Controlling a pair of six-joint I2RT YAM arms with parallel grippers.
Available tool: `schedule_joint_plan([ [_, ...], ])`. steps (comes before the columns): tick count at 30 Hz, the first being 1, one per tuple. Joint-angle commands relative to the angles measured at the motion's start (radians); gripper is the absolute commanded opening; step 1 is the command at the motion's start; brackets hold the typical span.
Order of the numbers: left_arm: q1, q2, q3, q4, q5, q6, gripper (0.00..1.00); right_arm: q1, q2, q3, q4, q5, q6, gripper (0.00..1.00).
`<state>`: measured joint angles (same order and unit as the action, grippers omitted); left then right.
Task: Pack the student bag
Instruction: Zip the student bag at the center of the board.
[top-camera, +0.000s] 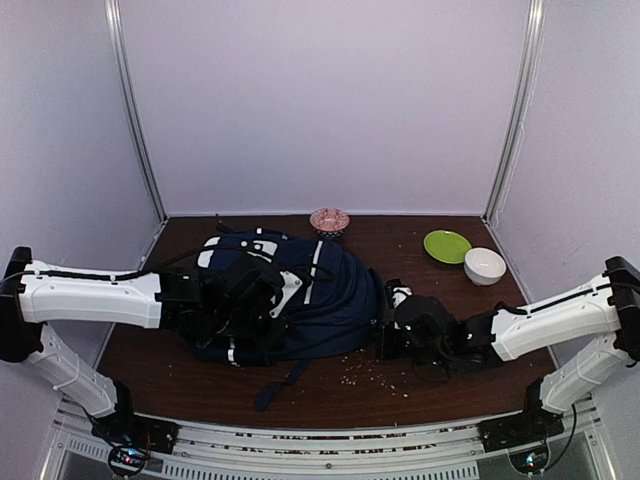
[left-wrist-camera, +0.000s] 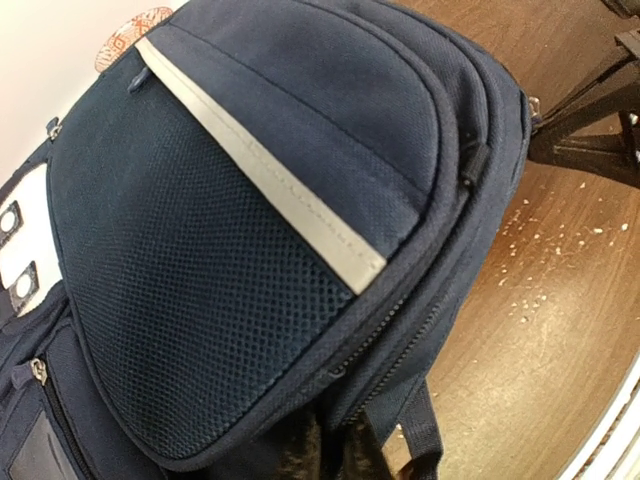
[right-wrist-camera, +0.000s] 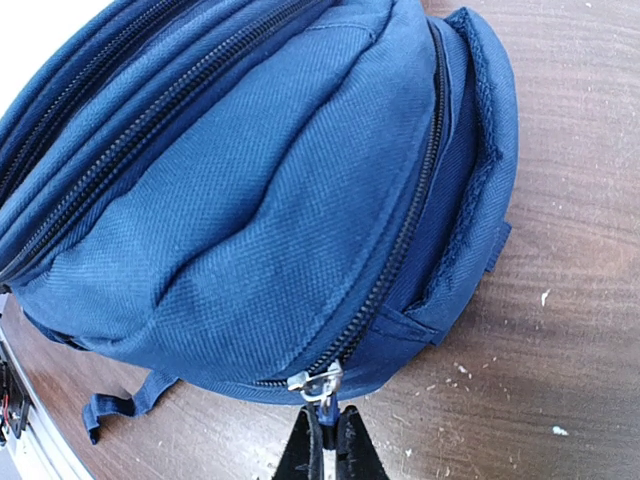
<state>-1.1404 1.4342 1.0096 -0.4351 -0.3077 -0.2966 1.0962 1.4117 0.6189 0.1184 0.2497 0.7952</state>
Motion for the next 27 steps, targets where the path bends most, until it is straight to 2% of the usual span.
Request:
schedule_joint_plan([
  [1,-0.039,-0.040,0.004,0.037,0.019,-0.038,0.36,0.017,-0.026,-0.014,-0.035,0.058,0.036,0.00],
  [2,-0.046,-0.051,0.002,0.029,0.008,-0.058,0.51,0.019,-0.030,-0.014,-0.038,0.062,0.038,0.00],
  [3,-0.052,-0.066,-0.001,0.023,-0.008,-0.072,0.62,0.021,-0.035,-0.015,-0.039,0.063,0.039,0.00],
  [5,-0.058,-0.102,-0.009,-0.010,-0.041,-0.137,0.75,0.023,-0.043,-0.015,-0.039,0.064,0.036,0.00],
  [8,-0.060,-0.127,0.032,-0.162,-0.112,-0.293,0.86,0.023,-0.049,-0.002,-0.051,0.067,0.021,0.00],
  [12,-0.098,-0.195,0.031,-0.289,-0.172,-0.514,0.91,0.022,-0.051,0.018,-0.048,0.060,-0.011,0.00],
  [14,-0.113,-0.256,-0.016,-0.299,-0.180,-0.624,0.98,0.023,-0.050,0.027,-0.041,0.051,-0.027,0.00],
  [16,-0.114,-0.320,-0.095,-0.285,-0.160,-0.765,0.98,0.022,-0.051,0.034,-0.037,0.035,-0.038,0.00],
  [21,-0.128,-0.470,-0.294,-0.185,-0.159,-1.024,0.98,0.023,-0.036,0.047,-0.010,-0.015,-0.076,0.00],
  [24,-0.118,-0.578,-0.409,-0.078,-0.196,-1.097,0.98,0.024,-0.021,0.064,-0.025,-0.040,-0.092,0.00],
  [27,-0.068,-0.658,-0.539,0.104,-0.165,-1.137,0.98,0.024,-0.028,0.050,-0.007,-0.054,-0.093,0.00],
])
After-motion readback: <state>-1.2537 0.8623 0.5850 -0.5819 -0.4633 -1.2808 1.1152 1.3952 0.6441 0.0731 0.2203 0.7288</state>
